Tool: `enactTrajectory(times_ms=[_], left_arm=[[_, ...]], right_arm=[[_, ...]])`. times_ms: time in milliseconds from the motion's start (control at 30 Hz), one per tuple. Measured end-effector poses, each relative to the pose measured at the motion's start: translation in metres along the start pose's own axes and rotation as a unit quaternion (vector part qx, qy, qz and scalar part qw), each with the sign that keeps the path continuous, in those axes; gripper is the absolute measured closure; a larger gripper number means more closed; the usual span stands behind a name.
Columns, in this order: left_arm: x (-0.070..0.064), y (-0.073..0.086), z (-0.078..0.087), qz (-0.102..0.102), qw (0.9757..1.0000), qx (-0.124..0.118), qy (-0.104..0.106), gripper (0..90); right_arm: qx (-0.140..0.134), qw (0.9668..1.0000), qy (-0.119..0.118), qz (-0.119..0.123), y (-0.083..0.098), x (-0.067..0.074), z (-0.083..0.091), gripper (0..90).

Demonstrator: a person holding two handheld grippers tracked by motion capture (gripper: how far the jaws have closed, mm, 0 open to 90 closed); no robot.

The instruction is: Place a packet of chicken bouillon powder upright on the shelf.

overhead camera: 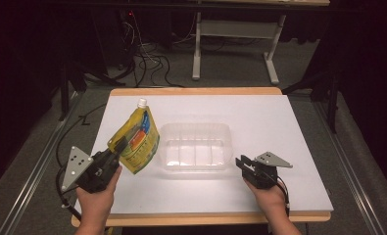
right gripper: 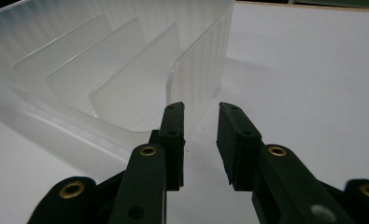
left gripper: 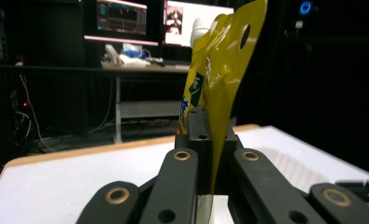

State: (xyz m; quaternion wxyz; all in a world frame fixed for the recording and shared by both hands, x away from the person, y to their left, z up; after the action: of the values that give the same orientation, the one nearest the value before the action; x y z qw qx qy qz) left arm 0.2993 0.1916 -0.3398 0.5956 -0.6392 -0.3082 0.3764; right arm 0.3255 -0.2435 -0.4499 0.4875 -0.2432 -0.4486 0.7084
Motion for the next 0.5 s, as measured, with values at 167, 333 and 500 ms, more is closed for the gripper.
enactTrajectory(times_ms=[167,333,500], left_arm=[[-0.011,-0.007,-0.007,0.014,0.9998,-0.017,0.005,90.0],[-0.025,-0.002,-0.026,0.044,0.9986,-0.026,0.014,90.0],[-0.041,0.005,-0.048,0.049,0.9984,-0.022,0.018,90.0]], right_arm=[[-0.002,1.0000,0.000,0.001,0.000,0.000,0.000,73.3],[-0.005,1.0000,0.002,-0.003,-0.001,-0.001,0.000,73.3],[-0.005,1.0000,0.002,-0.006,0.000,-0.003,0.001,73.3]])
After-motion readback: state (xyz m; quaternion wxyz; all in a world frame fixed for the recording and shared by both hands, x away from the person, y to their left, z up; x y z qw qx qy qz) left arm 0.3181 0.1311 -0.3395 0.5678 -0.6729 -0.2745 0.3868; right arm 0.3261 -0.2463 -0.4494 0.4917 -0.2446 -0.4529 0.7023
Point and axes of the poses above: each handheld gripper's, and its own axes: z roughly backward along the jaws, y roughly out of its underside, x roughly to its left, the point moved 1 cm from there along -z, roughly forward along the jaws, and after that the axes turned 1 degree about -x, right-handed, at the moved point
